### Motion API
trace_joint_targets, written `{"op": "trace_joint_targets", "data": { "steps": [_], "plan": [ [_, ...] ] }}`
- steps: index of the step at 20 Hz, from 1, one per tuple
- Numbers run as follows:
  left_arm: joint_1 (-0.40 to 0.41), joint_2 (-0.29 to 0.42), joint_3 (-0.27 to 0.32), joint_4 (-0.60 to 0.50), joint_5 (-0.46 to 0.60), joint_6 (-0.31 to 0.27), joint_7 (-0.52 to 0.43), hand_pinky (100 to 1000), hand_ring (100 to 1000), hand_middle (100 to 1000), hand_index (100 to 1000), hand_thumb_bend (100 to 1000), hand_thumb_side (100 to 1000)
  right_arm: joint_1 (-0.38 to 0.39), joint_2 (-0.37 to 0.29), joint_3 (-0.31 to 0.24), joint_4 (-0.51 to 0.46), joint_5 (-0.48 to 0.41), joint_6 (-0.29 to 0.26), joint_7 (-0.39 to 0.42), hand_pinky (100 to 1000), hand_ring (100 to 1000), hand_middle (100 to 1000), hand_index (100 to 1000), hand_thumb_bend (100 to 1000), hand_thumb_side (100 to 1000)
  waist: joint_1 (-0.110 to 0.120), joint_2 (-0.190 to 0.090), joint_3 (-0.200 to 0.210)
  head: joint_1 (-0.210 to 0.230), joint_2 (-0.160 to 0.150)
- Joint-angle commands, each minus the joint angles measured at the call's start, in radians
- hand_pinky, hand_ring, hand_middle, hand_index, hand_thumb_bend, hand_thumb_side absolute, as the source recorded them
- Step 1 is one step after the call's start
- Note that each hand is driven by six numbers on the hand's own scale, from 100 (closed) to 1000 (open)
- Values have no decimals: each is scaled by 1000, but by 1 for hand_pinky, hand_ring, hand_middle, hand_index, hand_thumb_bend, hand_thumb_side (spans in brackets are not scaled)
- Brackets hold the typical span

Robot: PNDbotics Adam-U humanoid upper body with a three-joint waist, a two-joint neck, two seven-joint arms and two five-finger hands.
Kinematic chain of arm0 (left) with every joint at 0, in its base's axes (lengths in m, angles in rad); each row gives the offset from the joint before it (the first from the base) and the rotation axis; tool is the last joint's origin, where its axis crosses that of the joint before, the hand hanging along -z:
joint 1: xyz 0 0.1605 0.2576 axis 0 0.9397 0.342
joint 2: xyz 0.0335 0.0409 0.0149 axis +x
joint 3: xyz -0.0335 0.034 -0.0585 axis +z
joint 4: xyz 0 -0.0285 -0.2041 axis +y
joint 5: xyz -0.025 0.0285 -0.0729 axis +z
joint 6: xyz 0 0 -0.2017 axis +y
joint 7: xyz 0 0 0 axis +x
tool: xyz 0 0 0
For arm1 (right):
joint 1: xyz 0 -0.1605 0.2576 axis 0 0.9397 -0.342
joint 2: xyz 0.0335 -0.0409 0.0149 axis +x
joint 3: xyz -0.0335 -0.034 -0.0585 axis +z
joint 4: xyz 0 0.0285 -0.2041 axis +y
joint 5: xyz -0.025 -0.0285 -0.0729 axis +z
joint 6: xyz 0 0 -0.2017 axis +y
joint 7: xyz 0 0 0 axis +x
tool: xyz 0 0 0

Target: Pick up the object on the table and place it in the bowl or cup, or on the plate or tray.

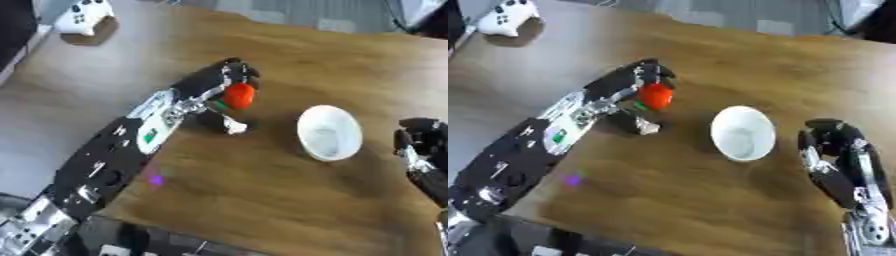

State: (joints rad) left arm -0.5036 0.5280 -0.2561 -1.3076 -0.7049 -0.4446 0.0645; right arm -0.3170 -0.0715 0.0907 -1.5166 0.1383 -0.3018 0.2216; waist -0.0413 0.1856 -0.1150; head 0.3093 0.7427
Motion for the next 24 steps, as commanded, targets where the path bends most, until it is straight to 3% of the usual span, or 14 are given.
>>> {"op": "trace_joint_targets", "data": {
  "steps": [1,24],
  "plan": [
    [-18,30,1,4,-4,-10,3,1000,845,801,777,436,574,-16,-8,0,-14,-6,-2,3,143,376,446,669,342,308,1,-10,-2,11,-14],
    [-71,90,11,72,-50,-30,16,1000,809,781,776,433,566,-24,-7,6,-10,-18,-5,17,140,372,441,667,333,307,-12,0,-12,22,-24]
  ]
}}
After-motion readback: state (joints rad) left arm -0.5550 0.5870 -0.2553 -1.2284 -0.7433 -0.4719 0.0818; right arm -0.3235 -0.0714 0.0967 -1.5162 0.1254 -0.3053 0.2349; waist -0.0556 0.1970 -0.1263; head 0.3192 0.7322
